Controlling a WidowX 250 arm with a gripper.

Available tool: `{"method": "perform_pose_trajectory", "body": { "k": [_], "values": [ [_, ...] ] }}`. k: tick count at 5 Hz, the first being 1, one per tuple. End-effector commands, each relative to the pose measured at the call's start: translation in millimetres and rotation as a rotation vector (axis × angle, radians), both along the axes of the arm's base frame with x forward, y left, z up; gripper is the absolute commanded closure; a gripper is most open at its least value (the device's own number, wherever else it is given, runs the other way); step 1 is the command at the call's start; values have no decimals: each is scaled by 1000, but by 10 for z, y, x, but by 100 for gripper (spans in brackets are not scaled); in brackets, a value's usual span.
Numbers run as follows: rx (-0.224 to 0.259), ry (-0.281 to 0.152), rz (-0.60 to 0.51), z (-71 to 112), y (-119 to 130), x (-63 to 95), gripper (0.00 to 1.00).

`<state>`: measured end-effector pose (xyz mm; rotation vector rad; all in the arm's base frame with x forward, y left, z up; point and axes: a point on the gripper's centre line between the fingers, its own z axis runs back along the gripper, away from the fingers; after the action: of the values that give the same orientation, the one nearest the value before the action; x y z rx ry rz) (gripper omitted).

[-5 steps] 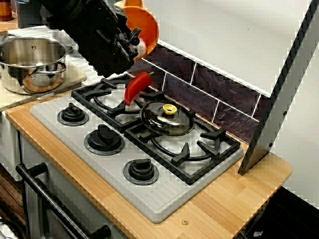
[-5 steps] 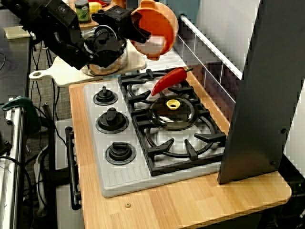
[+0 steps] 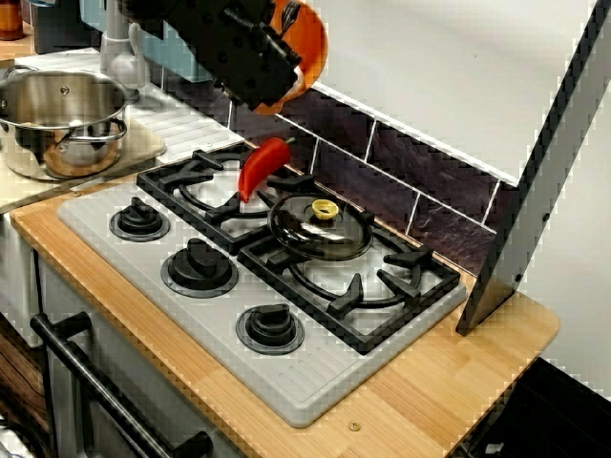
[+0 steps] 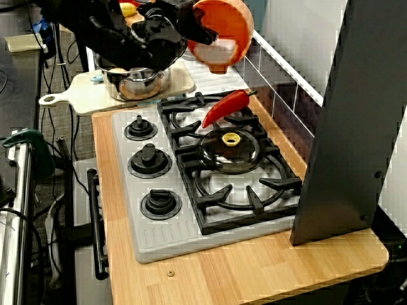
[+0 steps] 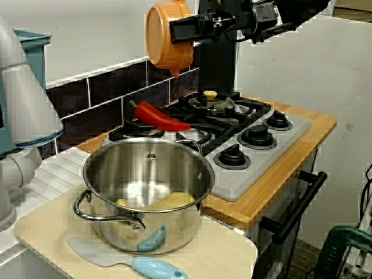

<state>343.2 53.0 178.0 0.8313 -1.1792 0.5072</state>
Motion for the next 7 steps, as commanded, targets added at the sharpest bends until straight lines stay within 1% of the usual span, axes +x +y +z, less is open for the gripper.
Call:
{"method": "perform_pose_trajectory", "body": {
  "k": [1, 2, 3, 5, 7],
  "values": [
    [15, -77, -1, 115, 11, -60, 100],
    [22, -78, -7, 95, 14, -82, 100],
    [29, -90, -14, 75, 18, -105, 100],
    [45, -105, -15, -10, 19, -130, 100],
    [53, -117, -15, -133, 12, -157, 100]
  ]
}}
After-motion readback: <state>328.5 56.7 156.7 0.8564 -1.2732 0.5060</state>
